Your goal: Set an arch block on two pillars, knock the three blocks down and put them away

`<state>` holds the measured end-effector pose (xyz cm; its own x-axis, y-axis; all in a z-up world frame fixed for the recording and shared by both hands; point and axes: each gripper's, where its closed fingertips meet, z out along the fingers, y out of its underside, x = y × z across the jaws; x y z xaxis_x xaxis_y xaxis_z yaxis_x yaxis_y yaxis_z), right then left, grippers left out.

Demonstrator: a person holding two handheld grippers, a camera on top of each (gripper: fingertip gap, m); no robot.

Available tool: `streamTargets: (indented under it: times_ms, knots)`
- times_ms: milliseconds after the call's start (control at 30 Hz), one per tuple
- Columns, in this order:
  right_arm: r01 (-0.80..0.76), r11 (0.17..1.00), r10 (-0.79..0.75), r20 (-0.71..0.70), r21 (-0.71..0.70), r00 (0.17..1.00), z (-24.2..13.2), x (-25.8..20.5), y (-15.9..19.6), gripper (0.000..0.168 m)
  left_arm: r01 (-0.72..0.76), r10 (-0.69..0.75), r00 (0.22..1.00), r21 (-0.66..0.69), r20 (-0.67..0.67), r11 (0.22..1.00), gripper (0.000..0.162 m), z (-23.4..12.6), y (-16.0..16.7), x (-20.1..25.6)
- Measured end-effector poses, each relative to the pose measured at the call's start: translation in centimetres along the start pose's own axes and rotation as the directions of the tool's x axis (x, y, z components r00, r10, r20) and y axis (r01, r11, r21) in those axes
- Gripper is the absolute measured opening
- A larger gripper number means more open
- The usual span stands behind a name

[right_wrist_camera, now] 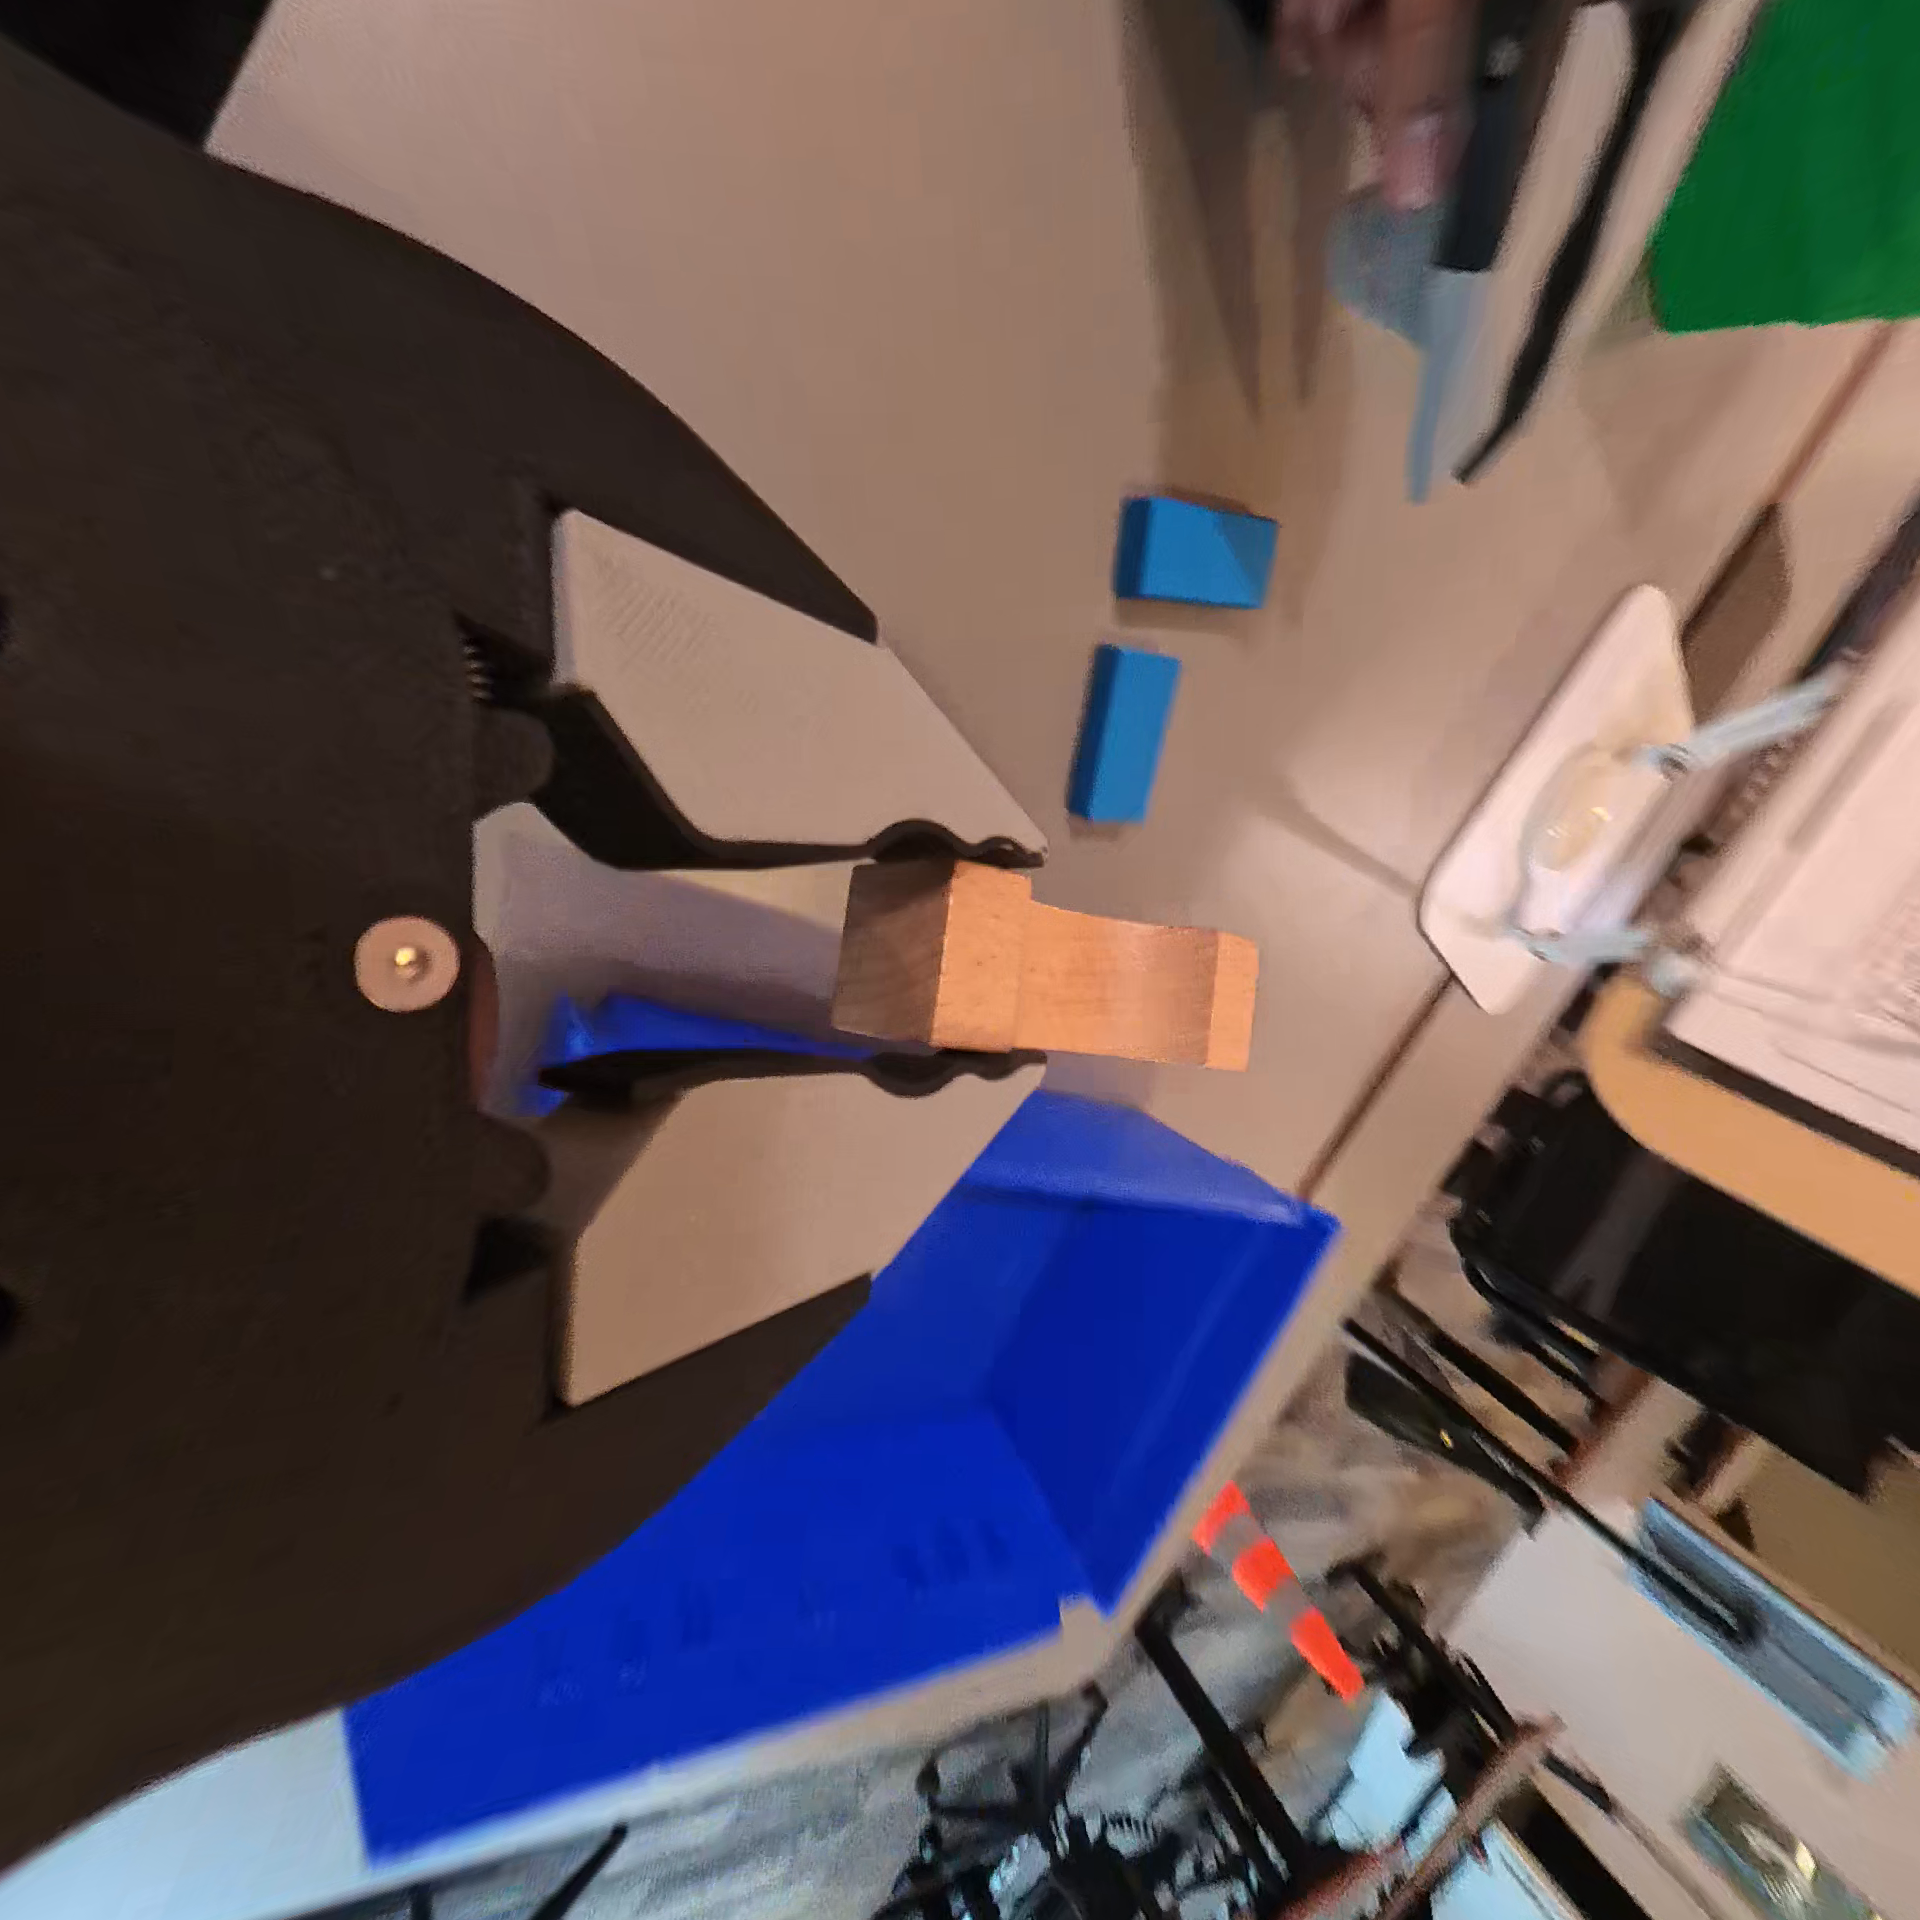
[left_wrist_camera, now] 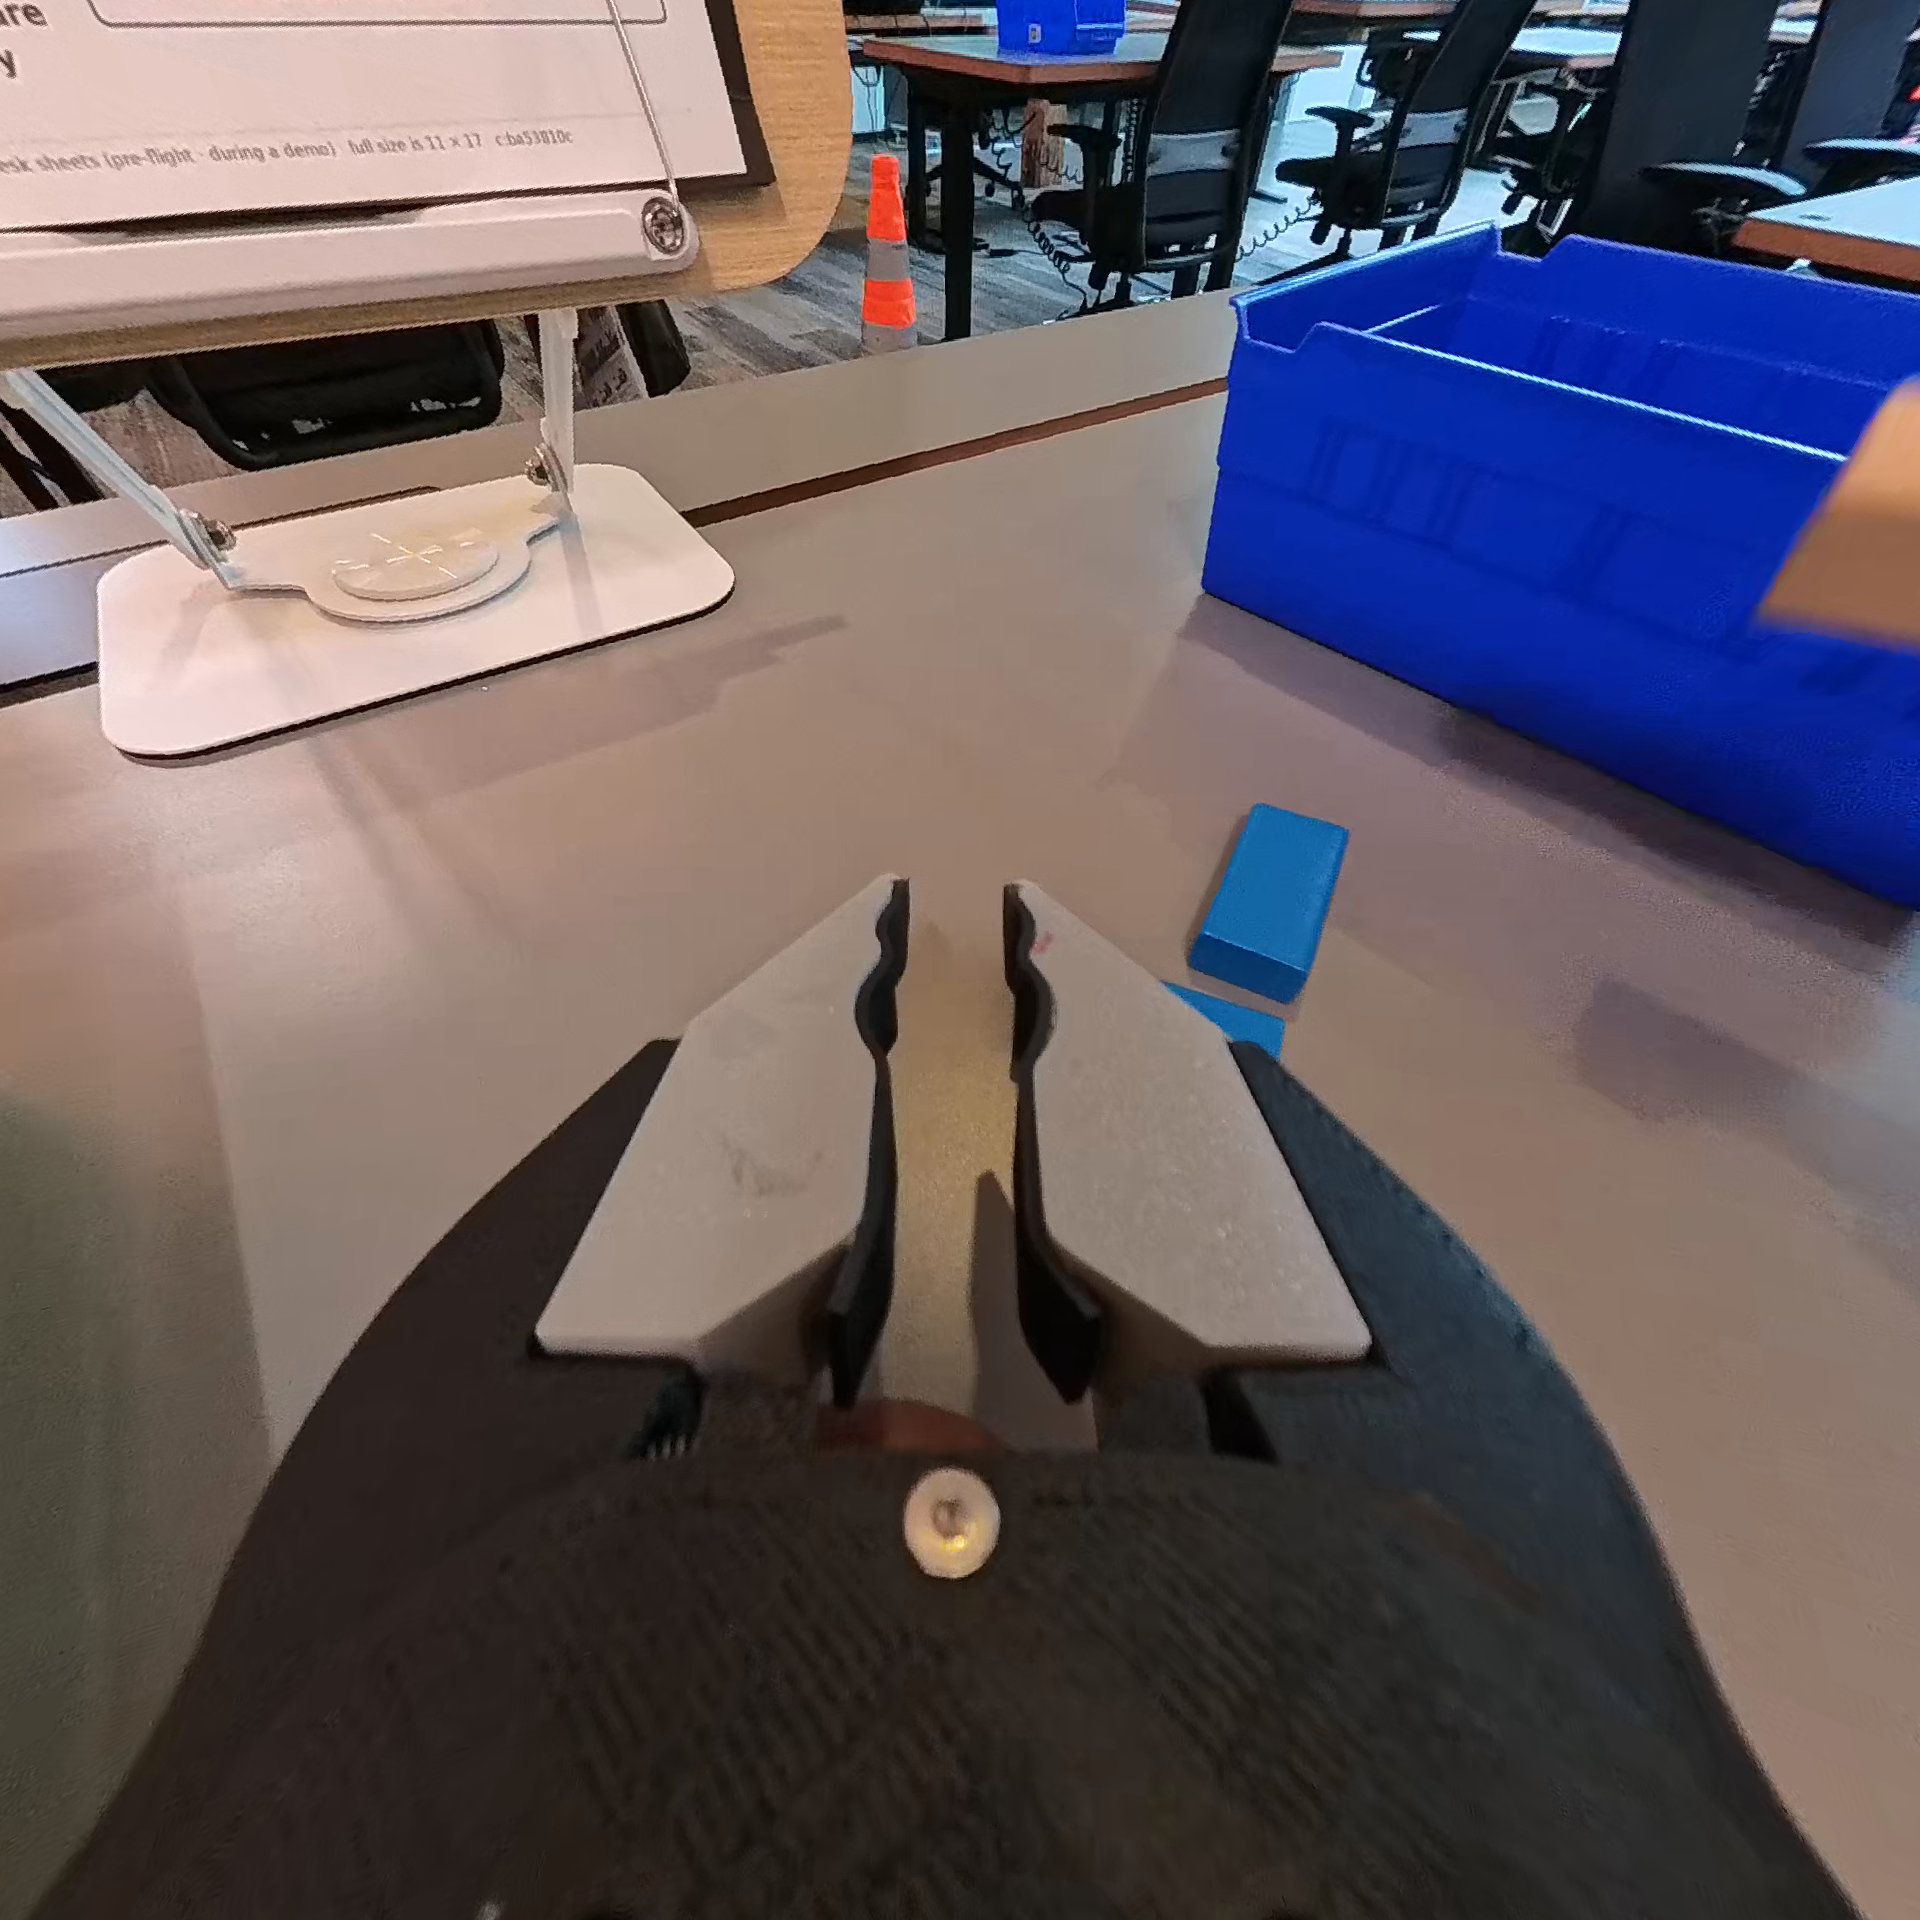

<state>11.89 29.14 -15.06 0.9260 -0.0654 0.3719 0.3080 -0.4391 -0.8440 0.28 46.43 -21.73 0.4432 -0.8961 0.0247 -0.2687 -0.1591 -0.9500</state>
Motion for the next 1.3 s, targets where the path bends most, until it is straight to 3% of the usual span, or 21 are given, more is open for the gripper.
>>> streamTargets:
  times_ms: [100, 233, 333, 433, 600, 700, 767, 867, 1000, 1100, 1167, 1200, 1233, 1300]
  knots:
    - [-0.022, 0.999, 0.025, -0.094, 0.032, 0.995, -0.8, 4.9, -1.6, 0.032, 0.002, -0.002, 1.000, 0.000, -0.001, 1.000, 0.015, 0.0, 0.0, 0.0]
    - [-0.150, 0.985, 0.137, -0.143, -0.088, 0.980, 2.1, 11.2, 2.2, 0.032, 0.000, 0.000, 1.000, 0.001, -0.001, 1.000, 0.015, 0.0, 0.0, 0.0]
    - [-0.236, 0.942, 0.220, -0.092, -0.237, 0.971, 4.8, 11.9, 6.9, 0.035, -0.001, 0.001, 1.000, 0.002, -0.001, 1.000, 0.015, 0.0, 0.0, 0.0]
    - [-0.237, 0.951, 0.220, -0.103, -0.201, 0.970, 4.9, 11.8, 7.0, 0.043, -0.002, 0.002, 1.000, -0.001, -0.003, 1.000, 0.015, 0.0, 0.0, 0.0]
    - [-0.196, 0.980, 0.197, 0.022, -0.026, 0.980, 3.3, 6.7, 1.5, 0.043, -0.004, 0.004, 1.000, -0.008, -0.004, 1.000, 0.015, 0.1, 0.1, 0.1]
    - [-0.200, 0.980, 0.197, 0.232, -0.012, 0.953, 4.0, 0.1, -0.5, 0.044, -0.004, 0.004, 1.000, -0.004, -0.004, 1.000, 0.015, 0.0, 0.1, 0.1]
    - [-0.188, 0.979, 0.201, 0.323, -0.073, 0.925, 5.5, -3.7, -0.2, 0.049, -0.006, 0.006, 1.000, -0.005, -0.003, 1.000, 0.015, 0.1, 0.1, 0.1]
    - [-0.123, 0.982, 0.167, 0.343, -0.147, 0.924, 9.1, -6.5, 1.3, 0.056, -0.005, 0.005, 1.000, -0.002, -0.004, 1.000, 0.016, 0.0, 0.0, 0.1]
    - [-0.136, 0.951, 0.231, 0.345, -0.277, 0.910, 13.2, -8.2, 3.2, 0.072, 0.004, -0.004, 1.000, 0.003, -0.006, 1.000, 0.016, 0.0, 0.0, 0.0]
    - [-0.140, 0.952, 0.228, 0.327, -0.271, 0.917, 14.4, -8.7, 3.5, 0.075, 0.004, -0.004, 1.000, -0.002, -0.008, 1.000, 0.016, 0.0, 0.0, 0.1]
    - [-0.107, 0.952, 0.188, 0.269, -0.288, 0.945, 15.2, -8.1, 4.6, 0.076, -0.003, 0.003, 1.000, -0.008, -0.009, 1.000, 0.016, 0.1, 0.1, 0.1]
    - [-0.109, 0.951, 0.190, 0.267, -0.291, 0.945, 15.5, -8.2, 4.9, 0.075, -0.007, 0.007, 1.000, -0.011, -0.011, 1.000, 0.016, 0.1, 0.1, 0.2]
    - [-0.128, 0.948, 0.214, 0.286, -0.290, 0.934, 15.4, -8.4, 4.9, 0.065, -0.012, 0.012, 1.000, -0.015, -0.012, 1.000, 0.016, 0.2, 0.2, 0.3]
    - [-0.114, 0.946, 0.208, 0.302, -0.302, 0.930, 15.3, -8.5, 4.9, 0.064, -0.020, 0.020, 1.000, -0.020, -0.012, 1.000, 0.016, 0.2, 0.2, 0.4]
